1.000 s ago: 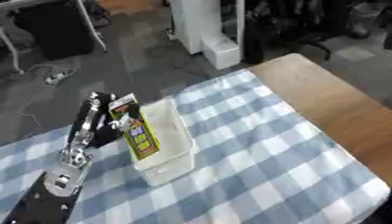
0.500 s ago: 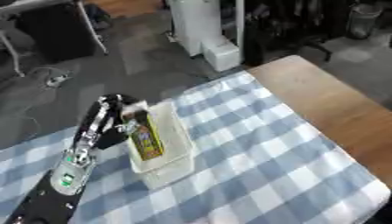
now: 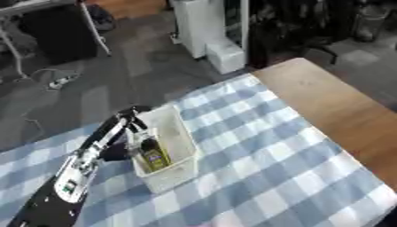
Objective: Pick up objects on the table and place them in the box.
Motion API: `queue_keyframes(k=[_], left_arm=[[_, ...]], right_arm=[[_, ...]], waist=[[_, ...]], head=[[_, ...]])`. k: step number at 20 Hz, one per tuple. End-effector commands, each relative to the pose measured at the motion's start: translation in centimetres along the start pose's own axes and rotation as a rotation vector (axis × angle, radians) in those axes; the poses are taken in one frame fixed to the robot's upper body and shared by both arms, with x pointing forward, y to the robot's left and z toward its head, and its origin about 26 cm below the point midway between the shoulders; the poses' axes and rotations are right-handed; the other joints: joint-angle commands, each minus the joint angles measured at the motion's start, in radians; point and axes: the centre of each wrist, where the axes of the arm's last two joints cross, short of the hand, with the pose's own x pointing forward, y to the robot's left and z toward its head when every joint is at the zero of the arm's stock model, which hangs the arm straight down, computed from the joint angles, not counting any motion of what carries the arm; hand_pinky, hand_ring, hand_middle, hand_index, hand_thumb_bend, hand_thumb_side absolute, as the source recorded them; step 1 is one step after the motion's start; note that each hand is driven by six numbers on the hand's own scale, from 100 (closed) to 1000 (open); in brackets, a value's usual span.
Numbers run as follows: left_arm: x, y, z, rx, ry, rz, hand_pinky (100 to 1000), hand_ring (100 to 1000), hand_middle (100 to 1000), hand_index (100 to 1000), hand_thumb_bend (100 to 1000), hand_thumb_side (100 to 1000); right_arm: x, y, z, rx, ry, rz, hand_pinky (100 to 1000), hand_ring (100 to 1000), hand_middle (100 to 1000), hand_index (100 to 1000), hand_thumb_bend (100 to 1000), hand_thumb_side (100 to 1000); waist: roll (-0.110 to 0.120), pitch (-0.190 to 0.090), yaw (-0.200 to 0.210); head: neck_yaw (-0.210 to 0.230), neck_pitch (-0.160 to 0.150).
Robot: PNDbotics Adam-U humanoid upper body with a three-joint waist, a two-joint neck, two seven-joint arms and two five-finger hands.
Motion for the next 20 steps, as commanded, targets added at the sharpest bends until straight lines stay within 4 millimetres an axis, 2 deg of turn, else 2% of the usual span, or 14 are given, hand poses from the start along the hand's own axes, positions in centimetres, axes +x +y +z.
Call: queue_keyframes(k=[1, 5, 8, 10, 11, 12, 13, 15, 17, 20], left_arm=[[1.3, 3.6, -0.2, 0.108, -0.065, 0.004, 526, 640, 866, 943, 784, 891], [3.7, 5.8, 2.1, 0.275, -0.143, 0.120, 488, 614, 850, 956, 785, 853], [7.7, 6.7, 4.3, 0.472, -0.263, 0.298, 409, 542, 787, 916, 775, 816], [10.5, 7.2, 5.5, 0.614, -0.344, 0.375, 329, 421, 683, 877, 706, 768], [12.1, 7.2, 6.0, 0.690, -0.395, 0.411, 272, 305, 554, 841, 691, 801], [13.6, 7.1, 6.3, 0.750, -0.448, 0.444, 239, 259, 502, 803, 603, 720], [14.5, 7.1, 6.6, 0.781, -0.473, 0.459, 186, 206, 447, 744, 552, 704], [16.5, 7.2, 7.1, 0.840, -0.597, 0.466, 135, 160, 379, 628, 415, 688], [17.3, 6.9, 7.2, 0.876, -0.673, 0.462, 132, 166, 379, 608, 390, 679], [17.6, 6.4, 6.9, 0.863, -0.705, 0.443, 126, 163, 375, 599, 390, 679]], right_arm=[[0.7, -0.5, -1.0, 0.033, -0.012, 0.023, 462, 426, 450, 598, 100, 1000], [0.9, -0.7, -0.6, 0.018, -0.001, 0.042, 463, 424, 450, 598, 100, 1000], [1.2, -0.7, 0.4, 0.008, 0.009, 0.073, 460, 423, 447, 597, 100, 1000], [1.3, -0.7, 1.3, -0.024, 0.004, 0.088, 441, 411, 432, 592, 100, 1000], [1.3, -0.6, 1.9, -0.038, -0.001, 0.099, 440, 410, 432, 592, 100, 1000], [1.4, -0.5, 2.4, -0.043, -0.002, 0.112, 442, 411, 434, 592, 100, 1000], [1.4, -0.5, 2.8, -0.044, -0.003, 0.121, 443, 412, 436, 592, 100, 1000], [1.5, -0.3, 3.7, -0.040, 0.005, 0.150, 445, 411, 437, 593, 100, 1000], [1.5, 0.0, 4.6, -0.032, 0.011, 0.174, 445, 410, 437, 593, 100, 1000], [1.4, 0.5, 5.3, -0.011, 0.012, 0.193, 445, 411, 437, 592, 100, 1000]], waist=[[-0.008, -0.012, 0.005], [-0.011, -0.011, 0.021], [-0.022, -0.011, 0.047], [-0.033, -0.011, 0.070], [-0.040, -0.011, 0.084], [-0.047, -0.010, 0.096], [-0.050, -0.010, 0.101], [-0.064, -0.005, 0.124], [-0.073, -0.002, 0.143], [-0.078, -0.001, 0.157]], head=[[0.000, -0.017], [-0.049, -0.037], [-0.098, -0.055], [-0.122, -0.070], [-0.130, -0.080], [-0.134, -0.090], [-0.137, -0.095], [-0.135, -0.131], [-0.129, -0.160], [-0.108, -0.179]])
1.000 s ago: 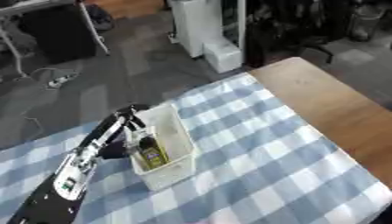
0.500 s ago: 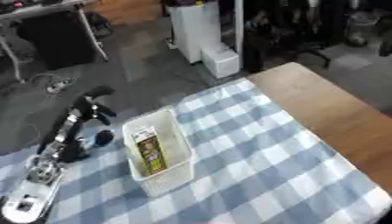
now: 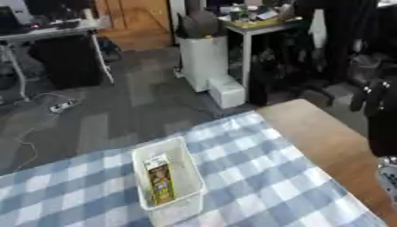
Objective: Pick up objects on the table and place them in the box.
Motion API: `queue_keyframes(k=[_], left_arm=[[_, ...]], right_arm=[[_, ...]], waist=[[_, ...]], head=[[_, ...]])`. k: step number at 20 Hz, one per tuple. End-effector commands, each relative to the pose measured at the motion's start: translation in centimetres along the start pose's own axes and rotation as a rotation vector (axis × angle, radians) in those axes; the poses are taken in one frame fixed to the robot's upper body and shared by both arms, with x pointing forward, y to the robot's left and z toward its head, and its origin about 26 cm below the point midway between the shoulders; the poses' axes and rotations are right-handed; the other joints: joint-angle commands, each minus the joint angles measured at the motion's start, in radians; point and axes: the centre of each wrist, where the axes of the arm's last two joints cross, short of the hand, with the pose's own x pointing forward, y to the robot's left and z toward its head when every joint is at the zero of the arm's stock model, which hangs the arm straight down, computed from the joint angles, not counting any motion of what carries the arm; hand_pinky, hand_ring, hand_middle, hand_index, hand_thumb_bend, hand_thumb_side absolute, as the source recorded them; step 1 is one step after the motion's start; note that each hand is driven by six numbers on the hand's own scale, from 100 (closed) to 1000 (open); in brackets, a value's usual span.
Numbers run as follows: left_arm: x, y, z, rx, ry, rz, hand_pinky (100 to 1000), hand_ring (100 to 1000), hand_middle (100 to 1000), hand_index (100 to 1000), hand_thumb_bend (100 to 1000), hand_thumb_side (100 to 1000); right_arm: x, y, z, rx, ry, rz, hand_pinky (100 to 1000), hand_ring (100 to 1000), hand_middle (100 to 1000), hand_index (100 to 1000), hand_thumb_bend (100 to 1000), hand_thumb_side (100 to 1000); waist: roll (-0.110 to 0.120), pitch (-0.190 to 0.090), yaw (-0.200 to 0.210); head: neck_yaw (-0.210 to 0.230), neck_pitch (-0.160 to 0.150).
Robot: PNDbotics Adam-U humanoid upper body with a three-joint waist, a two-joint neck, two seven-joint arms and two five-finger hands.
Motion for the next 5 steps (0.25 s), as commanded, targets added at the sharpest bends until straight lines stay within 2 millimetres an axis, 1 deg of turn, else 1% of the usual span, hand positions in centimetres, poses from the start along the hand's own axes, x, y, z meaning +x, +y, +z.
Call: queue_keyframes(k=[1, 3, 5], left_arm=[[0.57, -0.79, -0.50, -0.023, -0.063, 0.012, 121, 160, 375, 599, 388, 679], [0.47, -1.00, -0.26, -0.041, -0.053, 0.020, 115, 159, 376, 596, 393, 680], [0.35, -0.63, -0.13, -0.067, -0.059, -0.002, 124, 177, 379, 563, 403, 676]], right_arm=[[0.13, 0.24, -0.29, 0.077, -0.055, 0.035, 445, 411, 437, 592, 100, 1000], [-0.05, 0.52, -0.29, 0.091, -0.062, 0.034, 445, 411, 437, 592, 100, 1000], [-0.18, 0.67, -0.44, 0.094, -0.068, 0.028, 444, 411, 437, 593, 100, 1000]], waist=[[-0.004, -0.005, 0.006], [-0.004, -0.004, 0.007], [-0.003, -0.003, 0.007]], head=[[0.017, -0.033], [0.017, -0.045], [0.010, -0.057]])
